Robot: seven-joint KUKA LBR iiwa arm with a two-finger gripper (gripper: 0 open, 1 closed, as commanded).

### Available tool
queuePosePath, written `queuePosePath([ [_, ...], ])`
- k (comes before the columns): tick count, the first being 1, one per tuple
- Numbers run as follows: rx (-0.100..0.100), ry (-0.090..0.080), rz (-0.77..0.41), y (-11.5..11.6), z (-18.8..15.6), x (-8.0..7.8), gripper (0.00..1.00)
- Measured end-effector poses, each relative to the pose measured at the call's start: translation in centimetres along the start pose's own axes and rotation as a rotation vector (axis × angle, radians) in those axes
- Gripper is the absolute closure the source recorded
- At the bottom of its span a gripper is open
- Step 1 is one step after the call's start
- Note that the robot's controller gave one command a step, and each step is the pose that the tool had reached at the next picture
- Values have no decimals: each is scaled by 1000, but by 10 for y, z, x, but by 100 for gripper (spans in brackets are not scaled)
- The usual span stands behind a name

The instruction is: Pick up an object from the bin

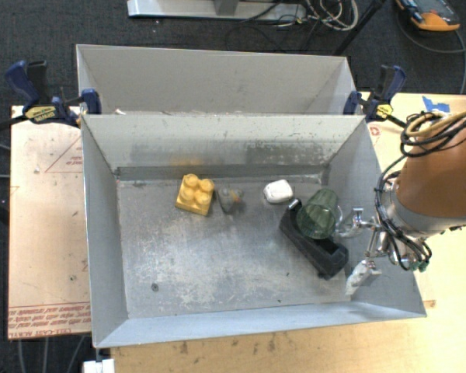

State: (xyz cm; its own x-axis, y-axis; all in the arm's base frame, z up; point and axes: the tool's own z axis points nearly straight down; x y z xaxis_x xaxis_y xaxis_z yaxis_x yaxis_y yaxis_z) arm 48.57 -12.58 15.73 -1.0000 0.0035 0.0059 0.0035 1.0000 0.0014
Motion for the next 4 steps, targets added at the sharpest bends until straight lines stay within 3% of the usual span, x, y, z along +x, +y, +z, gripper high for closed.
queuePosePath([
  [1, 1, -6, -3, 1, -3, -2, 0],
  [2, 4, -14, -8, 38, 33, -29, 0],
  [3, 9, -25, -154, 61, 52, -38, 0],
  [4, 10, -26, -331, 37, 56, -55, 0],
])
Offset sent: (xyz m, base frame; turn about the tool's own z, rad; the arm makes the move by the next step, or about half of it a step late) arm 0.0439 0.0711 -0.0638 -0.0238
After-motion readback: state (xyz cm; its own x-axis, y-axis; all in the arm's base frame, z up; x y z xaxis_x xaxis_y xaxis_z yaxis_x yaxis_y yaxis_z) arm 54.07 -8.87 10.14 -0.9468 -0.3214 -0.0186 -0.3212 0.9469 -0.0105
